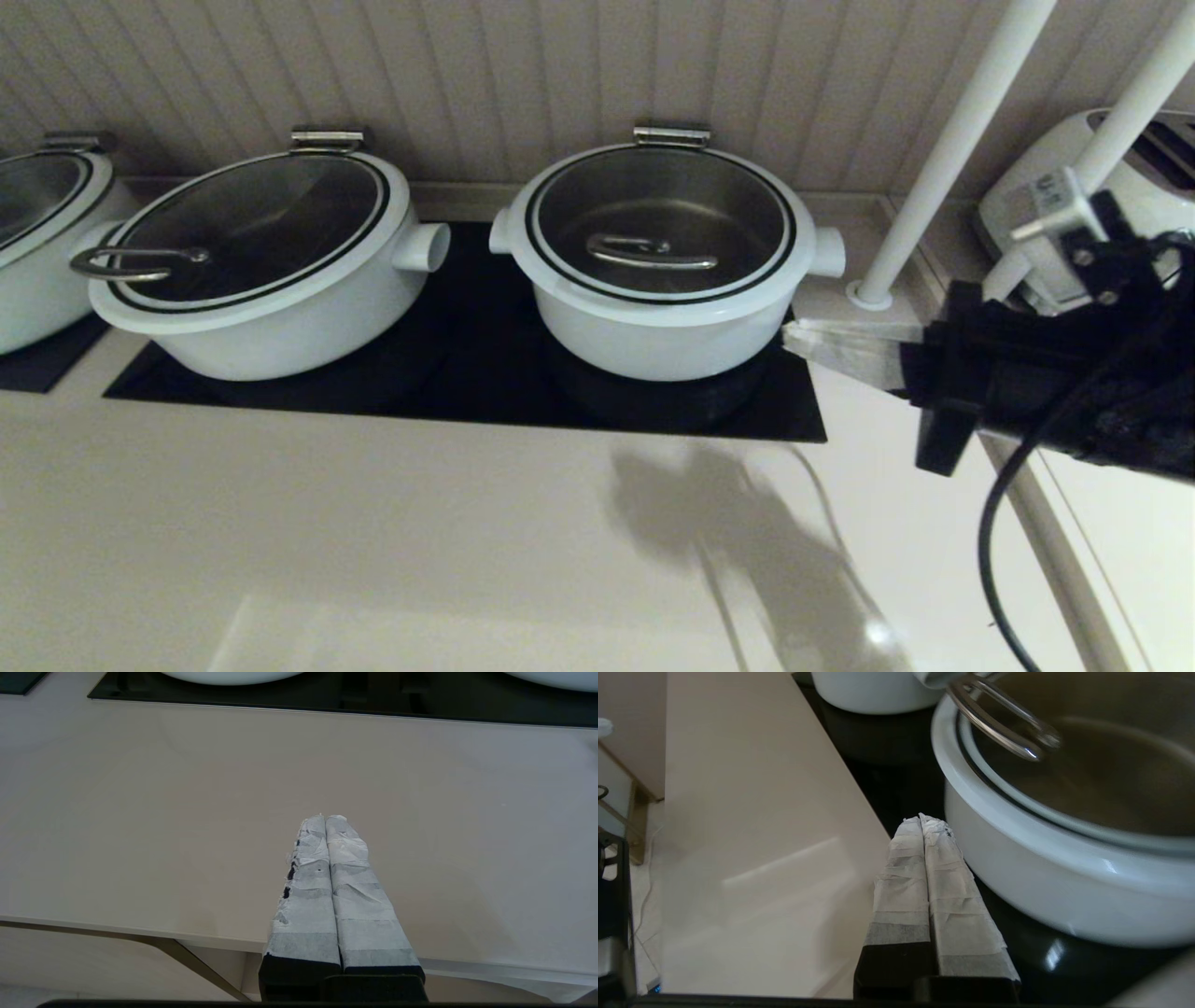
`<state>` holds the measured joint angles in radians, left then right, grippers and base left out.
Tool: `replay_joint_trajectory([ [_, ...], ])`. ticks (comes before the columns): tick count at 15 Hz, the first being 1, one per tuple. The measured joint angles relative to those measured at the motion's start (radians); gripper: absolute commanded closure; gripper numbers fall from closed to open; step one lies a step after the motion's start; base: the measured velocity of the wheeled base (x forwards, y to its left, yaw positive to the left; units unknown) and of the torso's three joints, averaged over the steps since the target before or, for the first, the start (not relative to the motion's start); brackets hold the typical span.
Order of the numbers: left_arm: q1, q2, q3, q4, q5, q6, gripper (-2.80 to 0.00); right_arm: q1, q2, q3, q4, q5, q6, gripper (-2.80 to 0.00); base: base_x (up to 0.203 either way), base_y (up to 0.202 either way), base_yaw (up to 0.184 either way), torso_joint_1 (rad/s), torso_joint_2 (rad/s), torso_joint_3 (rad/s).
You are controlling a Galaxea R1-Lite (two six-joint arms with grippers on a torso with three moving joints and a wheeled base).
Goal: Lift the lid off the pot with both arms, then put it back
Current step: Open the food pot lid a small opening with the right arm
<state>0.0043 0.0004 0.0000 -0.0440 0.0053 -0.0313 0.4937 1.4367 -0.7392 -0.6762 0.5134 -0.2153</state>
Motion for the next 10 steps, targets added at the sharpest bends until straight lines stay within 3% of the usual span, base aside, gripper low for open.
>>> replay_joint_trajectory([
  [10, 0.000, 0.000, 0.000, 0.000, 0.000, 0.000, 0.00, 0.057, 0.212, -0.159, -0.012, -0.122, -0.002, 0.00, 0.000, 0.000, 0.000, 0.000, 0.00, 0.000],
])
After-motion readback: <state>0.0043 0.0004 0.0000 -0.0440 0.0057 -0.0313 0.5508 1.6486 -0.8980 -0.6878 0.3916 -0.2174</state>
